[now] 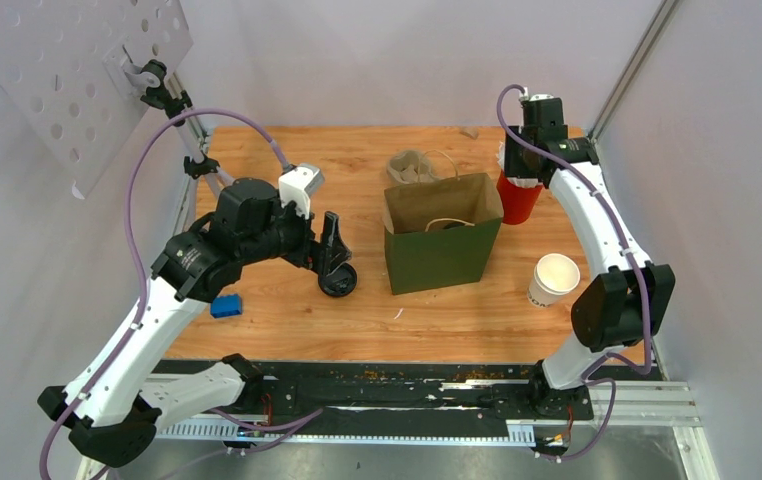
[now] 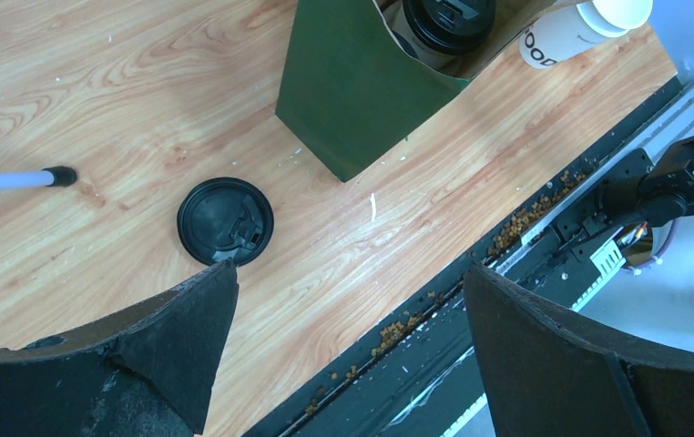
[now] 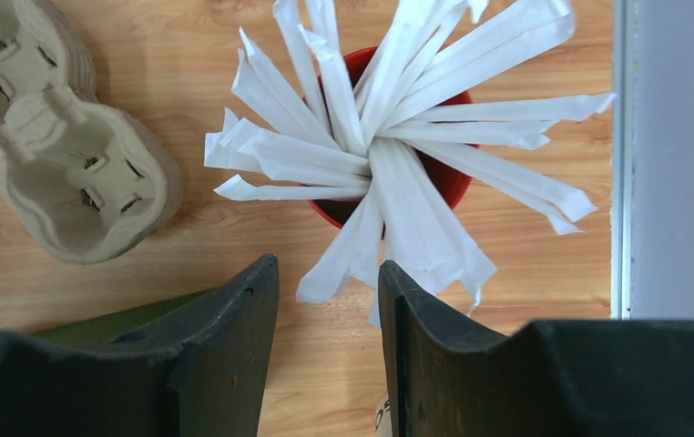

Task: Pack the takeout coffee

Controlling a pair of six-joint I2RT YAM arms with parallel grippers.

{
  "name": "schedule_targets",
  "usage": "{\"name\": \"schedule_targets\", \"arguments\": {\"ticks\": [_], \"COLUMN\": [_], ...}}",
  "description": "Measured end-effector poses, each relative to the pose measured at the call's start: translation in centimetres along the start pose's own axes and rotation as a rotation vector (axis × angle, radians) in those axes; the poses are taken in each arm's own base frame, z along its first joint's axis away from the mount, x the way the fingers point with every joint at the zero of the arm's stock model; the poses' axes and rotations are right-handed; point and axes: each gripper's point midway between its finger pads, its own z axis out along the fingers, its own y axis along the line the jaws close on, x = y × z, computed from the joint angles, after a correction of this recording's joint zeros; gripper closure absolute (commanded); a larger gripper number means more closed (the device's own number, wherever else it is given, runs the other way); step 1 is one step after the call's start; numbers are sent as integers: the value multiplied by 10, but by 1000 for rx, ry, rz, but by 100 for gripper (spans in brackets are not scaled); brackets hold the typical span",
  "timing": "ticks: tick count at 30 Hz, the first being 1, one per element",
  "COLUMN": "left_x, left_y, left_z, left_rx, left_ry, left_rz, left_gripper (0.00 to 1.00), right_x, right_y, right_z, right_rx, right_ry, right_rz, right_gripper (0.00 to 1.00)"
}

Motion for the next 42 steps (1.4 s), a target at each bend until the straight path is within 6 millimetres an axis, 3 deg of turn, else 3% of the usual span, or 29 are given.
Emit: {"name": "schedule_targets", "arguments": {"ticks": [4, 30, 40, 42], "left_x": [0, 2, 3, 3], "left_y": [0, 2, 5, 6], "left_z": [1, 8, 10, 10], "left_rx": [0, -7, -19, -27], "left_ry": [3, 23, 27, 29], "left_rz": [-1, -4, -3, -1], "left_gripper": [0, 0, 0, 0], "right_x": [9, 16, 16, 14], "right_y": [4, 4, 1, 0], "right_z": [8, 16, 17, 16], "right_rx": [-14, -13, -2, -1], "right_ry": [36, 65, 71, 69], "right_rz": [-9, -56, -80, -87], "right_gripper": [58, 67, 98, 100]}}
